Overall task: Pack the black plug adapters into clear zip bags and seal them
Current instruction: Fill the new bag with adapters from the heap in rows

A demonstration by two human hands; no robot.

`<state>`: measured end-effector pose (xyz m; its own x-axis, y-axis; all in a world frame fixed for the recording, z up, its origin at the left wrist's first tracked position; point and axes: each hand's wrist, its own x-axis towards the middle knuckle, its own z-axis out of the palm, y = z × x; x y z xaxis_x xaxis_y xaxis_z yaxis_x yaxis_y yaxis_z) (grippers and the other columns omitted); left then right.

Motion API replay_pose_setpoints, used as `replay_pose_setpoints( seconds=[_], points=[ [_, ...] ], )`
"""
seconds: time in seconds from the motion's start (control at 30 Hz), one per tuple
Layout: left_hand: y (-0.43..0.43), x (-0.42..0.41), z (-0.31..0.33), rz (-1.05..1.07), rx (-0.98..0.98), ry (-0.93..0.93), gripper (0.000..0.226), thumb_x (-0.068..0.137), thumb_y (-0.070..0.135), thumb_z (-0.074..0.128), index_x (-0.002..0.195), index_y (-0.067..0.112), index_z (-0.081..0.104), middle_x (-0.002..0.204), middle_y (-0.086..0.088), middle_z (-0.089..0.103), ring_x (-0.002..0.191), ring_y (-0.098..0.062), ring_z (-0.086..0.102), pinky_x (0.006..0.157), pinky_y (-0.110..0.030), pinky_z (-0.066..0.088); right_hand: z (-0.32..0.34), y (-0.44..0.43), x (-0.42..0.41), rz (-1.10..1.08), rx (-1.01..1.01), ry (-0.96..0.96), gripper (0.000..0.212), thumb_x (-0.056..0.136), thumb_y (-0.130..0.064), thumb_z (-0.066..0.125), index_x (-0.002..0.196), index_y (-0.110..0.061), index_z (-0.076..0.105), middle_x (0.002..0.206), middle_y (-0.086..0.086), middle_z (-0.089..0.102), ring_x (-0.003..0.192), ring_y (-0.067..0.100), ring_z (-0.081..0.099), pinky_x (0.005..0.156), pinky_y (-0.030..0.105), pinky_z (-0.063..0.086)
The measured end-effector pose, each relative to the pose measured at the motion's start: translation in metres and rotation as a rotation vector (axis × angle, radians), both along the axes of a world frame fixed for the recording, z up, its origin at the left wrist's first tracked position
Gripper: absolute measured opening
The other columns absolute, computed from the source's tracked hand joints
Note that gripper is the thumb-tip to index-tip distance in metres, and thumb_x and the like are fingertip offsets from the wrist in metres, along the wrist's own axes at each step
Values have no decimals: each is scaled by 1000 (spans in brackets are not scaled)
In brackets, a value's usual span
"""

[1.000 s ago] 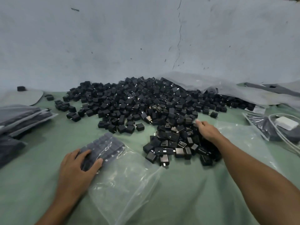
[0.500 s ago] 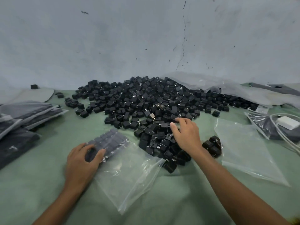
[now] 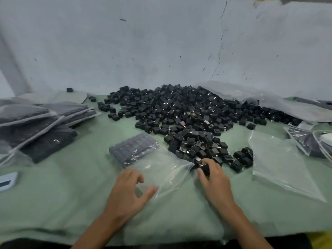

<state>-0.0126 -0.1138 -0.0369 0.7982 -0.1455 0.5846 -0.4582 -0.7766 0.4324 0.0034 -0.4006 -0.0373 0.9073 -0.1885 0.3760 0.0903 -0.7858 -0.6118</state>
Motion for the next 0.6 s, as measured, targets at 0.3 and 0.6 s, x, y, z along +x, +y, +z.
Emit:
replay_pose_setpoints(
  seconds=[0.3, 0.6],
  points=[
    [-17, -11, 0, -26, 282, -214, 32, 82, 31, 63, 59, 22, 42, 53, 5, 47, 54, -20, 49, 62, -31, 34, 8, 64, -46, 233, 358, 60, 14, 81, -38, 76, 92, -44, 70, 90, -30, 69, 83, -4, 64, 73, 10, 46],
    [-16, -18, 8, 22, 247, -264, 24, 98, 25, 47, 75, 17, 51, 69, -2, 52, 61, -23, 46, 61, -35, 34, 25, 128, 21, 408, 519, 360, 17, 81, -9, 67, 66, -17, 67, 72, 3, 65, 68, 16, 59, 66, 32, 48]
  ],
)
